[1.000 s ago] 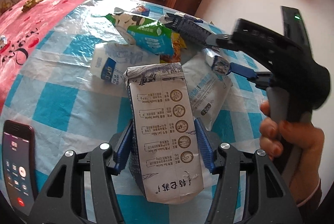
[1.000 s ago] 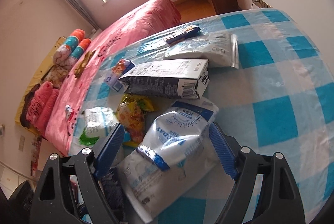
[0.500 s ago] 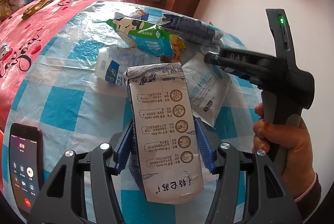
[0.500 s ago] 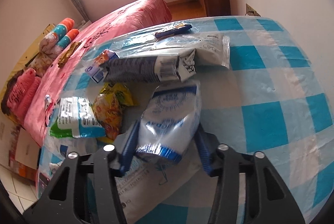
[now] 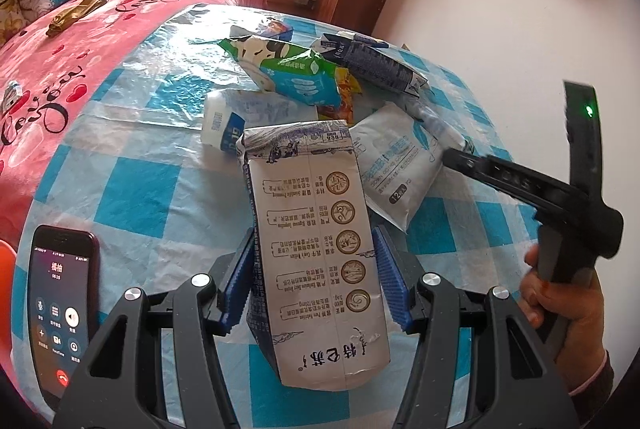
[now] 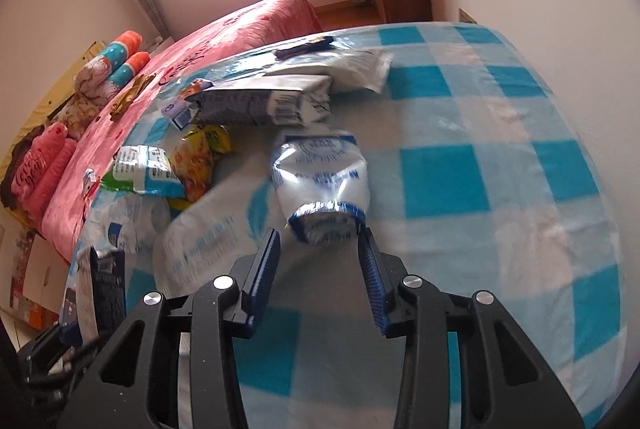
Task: Collect trash
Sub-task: 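Grasp the white-and-blue milk pouch with the right tool and lift it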
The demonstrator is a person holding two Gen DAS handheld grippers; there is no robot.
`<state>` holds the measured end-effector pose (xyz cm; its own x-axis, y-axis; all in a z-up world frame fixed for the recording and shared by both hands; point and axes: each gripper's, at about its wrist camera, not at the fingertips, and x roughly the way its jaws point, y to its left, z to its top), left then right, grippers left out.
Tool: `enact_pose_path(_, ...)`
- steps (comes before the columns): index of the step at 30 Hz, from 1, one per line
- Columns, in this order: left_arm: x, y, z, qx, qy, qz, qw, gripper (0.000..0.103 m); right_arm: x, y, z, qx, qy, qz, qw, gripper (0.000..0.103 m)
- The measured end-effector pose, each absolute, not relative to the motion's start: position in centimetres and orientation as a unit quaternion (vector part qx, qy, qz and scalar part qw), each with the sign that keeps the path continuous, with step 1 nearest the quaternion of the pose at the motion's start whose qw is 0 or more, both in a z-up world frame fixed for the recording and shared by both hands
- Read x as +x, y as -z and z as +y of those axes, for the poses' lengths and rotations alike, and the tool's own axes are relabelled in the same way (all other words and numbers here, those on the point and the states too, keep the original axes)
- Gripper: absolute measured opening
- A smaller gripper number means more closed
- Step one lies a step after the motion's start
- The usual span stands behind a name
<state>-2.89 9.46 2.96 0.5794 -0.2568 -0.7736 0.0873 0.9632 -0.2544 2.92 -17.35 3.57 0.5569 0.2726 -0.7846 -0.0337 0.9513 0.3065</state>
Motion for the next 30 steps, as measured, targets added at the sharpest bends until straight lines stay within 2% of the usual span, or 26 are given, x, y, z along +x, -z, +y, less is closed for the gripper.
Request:
enact_pose_path(1,-3.0,-2.9,9.5,-0.095,0.098,0.448,0.884,0.058,2.6,-3.6,-17.9,0.139,-0.084,0.461,0.872,0.067)
enact_pose_path(2,-3.0,-2.9,9.4,-0.094,0.097,0.447,0.884,0.058,2.4,-3.7,-18.5,0.148,-0.077,0.456,0.874,0.086)
enact_pose_path(3,-3.0,-3.0,9.5,-0.094,0.097,0.447,0.884,0.058,2.2,-3.8,-18.7,0.151,-0.075,0.451,0.876,0.089)
enact_pose_path(15,-3.9,-3.5,9.4,-0.088,0.094,0.441,0.888,0.058,6.6,-3.4,-17.5,0.091,-0.1,0.445,0.885,0.089)
enact_pose_path(17,-4.0,-3.5,9.2,-0.085,0.095,0.442,0.888,0.058,6.9,-2.7,-16.9,0.072,-0.099,0.451,0.884,0.088)
enact_pose_path(20,-4.1,-3.5,8.7,-0.078,0.098,0.443,0.888,0.058,6.7,-2.6,-16.5,0.062,-0.101,0.444,0.888,0.076)
enact_pose_path(24,-4.5,-3.6,8.4,-0.076,0.101,0.441,0.889,0.058,6.0,-3.1,-16.1,0.055,-0.105,0.437,0.892,0.054)
enact_pose_path(30,-5.2,-3.5,8.5,-0.078,0.099,0.442,0.888,0.058,4.7,-3.4,-16.3,0.065,-0.107,0.43,0.894,0.052)
